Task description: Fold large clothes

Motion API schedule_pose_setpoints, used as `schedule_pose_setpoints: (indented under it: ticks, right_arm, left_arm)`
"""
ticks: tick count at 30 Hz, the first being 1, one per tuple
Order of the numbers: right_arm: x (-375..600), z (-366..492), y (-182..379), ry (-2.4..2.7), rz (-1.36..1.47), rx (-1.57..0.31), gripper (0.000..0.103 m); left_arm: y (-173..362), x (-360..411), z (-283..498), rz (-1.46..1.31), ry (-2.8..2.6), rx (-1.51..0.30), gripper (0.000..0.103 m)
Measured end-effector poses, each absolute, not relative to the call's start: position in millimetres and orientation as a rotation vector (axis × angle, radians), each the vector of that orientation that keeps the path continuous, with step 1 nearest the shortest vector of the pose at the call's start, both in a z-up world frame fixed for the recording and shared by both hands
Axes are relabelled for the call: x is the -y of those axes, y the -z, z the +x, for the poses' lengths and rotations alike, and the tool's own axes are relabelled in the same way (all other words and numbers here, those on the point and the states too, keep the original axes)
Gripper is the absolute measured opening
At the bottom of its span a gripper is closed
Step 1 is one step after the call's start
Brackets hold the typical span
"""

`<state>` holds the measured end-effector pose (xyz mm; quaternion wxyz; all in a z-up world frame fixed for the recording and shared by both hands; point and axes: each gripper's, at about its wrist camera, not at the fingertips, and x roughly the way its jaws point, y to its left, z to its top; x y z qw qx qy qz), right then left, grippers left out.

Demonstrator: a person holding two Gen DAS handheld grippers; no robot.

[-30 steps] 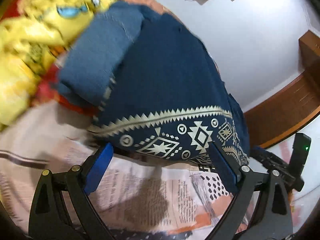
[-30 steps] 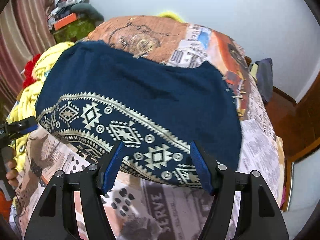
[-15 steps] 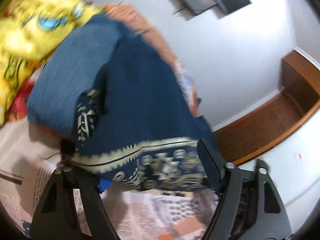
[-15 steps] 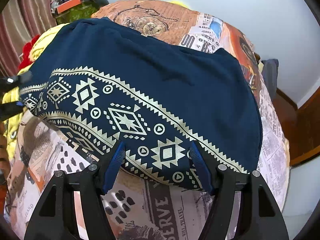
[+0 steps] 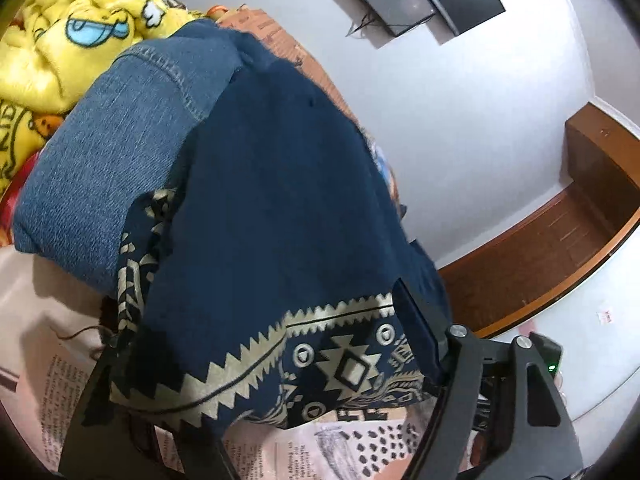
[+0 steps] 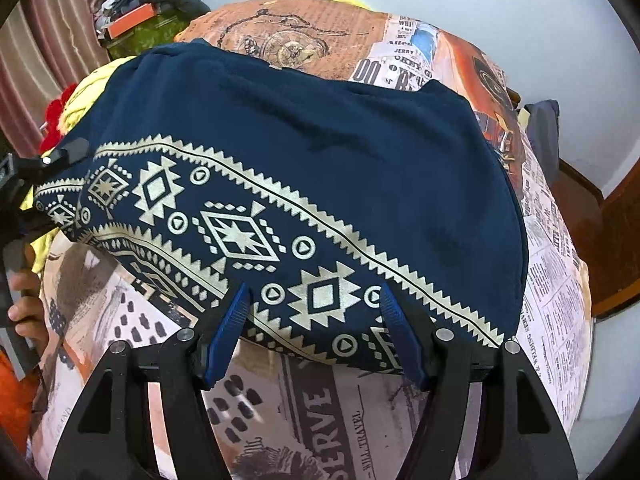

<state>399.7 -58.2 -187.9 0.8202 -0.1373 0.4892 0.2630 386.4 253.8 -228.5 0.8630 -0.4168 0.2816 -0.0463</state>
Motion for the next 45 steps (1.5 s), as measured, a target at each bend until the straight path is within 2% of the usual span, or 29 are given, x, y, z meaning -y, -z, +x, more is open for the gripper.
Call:
schedule_pose_setpoints:
  ticks: [4,7,10,12,15,21,26,30,37,41,45]
  right_arm:
    - [61.3,404.2,189.0,-0.552,-0.261,-1.047,0.064]
    - [62.1,406.8,188.7,-0.547,-0.235,-1.052,0.064]
    - [61.6,405.9,186.7,-0.551,-0.23,-1.056,0.064]
    - [61.6,404.4,184.7,-0.555,-0.237,-1.051,0.064]
    - [60.0,404.6,180.0,-0.55,-0.251,-1.043,0.064]
    - [48.6,412.7,159.2,-0.564,-0.216,-0.997,0.064]
    - [27.8,419.3,146.4,-0.592,-0.203,-0.941,0.064]
    - [17.1,430.8,163.4,-0.594,-0.216,-0.976,0.064]
    - [43.3,453.5,200.1,-0.681,-0.009,-1.135,0.064]
    - [65.5,451.8,197.3,-0.686,0.04,-1.157,0.064]
    - [111.0,435.8,180.8,-0.666,0.062,-1.127,0.064]
  left_arm:
    - [212.1,-254.6,404.9,-0.837,0.11,-0.583,0.071]
    - [219.2,-258.6,425.1,-0.828,0.085,-0.602,0.07]
    - [228.4,-269.8,433.9,-0.859,0.064,-0.627,0.056]
    - [226.8,-275.7,432.1,-0.886,0.064,-0.623,0.038]
    - [220.2,-281.5,424.3,-0.912,0.067,-0.619,0.022]
    - [160.8,-262.0,404.8,-0.772,0.082,-0.514,0.006]
    - [111.0,-231.5,416.9,-0.613,0.104,-0.487,0.004]
    - [92.3,-195.1,441.4,-0.46,0.088,-0.532,0.004]
    - [84.4,-119.3,471.3,-0.35,0.205,-0.598,0.004]
    - [85.7,-63.9,491.0,-0.288,0.306,-0.655,0.004]
    - [102.7,-17.2,514.1,-0.241,0.367,-0.784,0.004]
